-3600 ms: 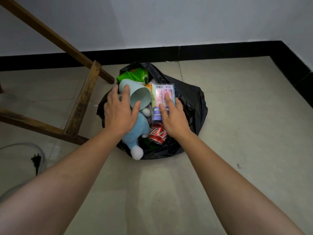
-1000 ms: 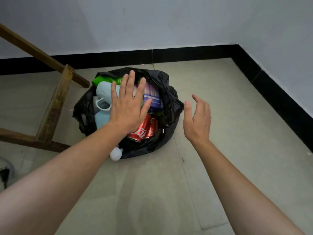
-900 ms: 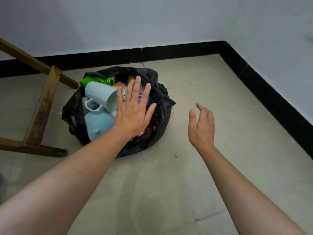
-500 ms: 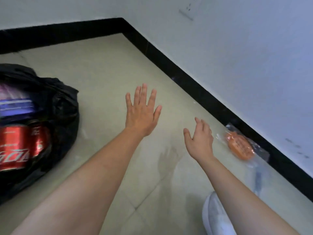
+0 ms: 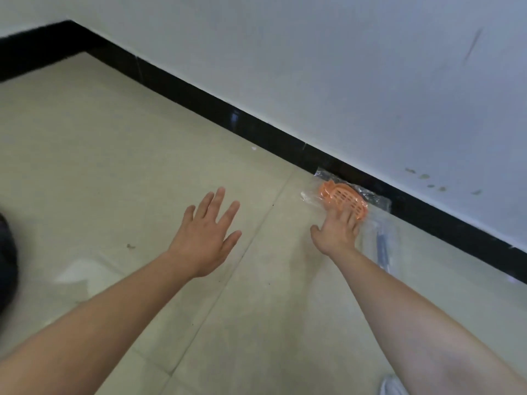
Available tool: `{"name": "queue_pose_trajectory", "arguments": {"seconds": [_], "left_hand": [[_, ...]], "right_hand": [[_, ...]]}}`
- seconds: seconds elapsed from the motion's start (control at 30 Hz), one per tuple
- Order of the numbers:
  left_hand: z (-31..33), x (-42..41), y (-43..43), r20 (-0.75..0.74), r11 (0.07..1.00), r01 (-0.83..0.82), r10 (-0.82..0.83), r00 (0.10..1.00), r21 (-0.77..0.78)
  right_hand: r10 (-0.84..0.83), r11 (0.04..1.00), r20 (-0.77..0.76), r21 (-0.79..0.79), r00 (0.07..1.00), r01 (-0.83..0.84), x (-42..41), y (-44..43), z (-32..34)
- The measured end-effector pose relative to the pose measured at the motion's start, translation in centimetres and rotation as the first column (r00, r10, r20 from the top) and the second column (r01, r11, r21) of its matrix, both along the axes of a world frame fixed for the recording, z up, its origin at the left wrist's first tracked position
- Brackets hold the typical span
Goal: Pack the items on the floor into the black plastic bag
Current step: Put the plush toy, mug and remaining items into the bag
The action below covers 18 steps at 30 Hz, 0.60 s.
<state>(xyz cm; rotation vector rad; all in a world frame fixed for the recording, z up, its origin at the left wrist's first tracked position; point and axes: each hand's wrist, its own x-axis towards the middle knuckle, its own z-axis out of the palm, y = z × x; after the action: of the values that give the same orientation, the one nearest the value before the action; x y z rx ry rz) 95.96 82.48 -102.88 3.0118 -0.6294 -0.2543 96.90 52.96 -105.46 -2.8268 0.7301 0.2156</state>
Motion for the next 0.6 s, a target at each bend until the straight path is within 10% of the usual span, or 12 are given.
{"name": "queue_pose_trajectory", "arguments": {"seconds": [0.33,0.6], "left_hand": [[-5.7,0.8,0.5,-0.296,0.979,-0.074,0.129,0.947,0.189],[-4.7,4.1,-4.0,0.016,0.923,-0.262,0.278,0.961,-0.281]], "right_hand": [[0.265,0.963,-0.102,0.082,0.959,-0.258,1.3,-2.5,-3.0],[0.556,0.807,0.23,0.081,0.798,-0.585,-2.3,0.5,-2.7]]}}
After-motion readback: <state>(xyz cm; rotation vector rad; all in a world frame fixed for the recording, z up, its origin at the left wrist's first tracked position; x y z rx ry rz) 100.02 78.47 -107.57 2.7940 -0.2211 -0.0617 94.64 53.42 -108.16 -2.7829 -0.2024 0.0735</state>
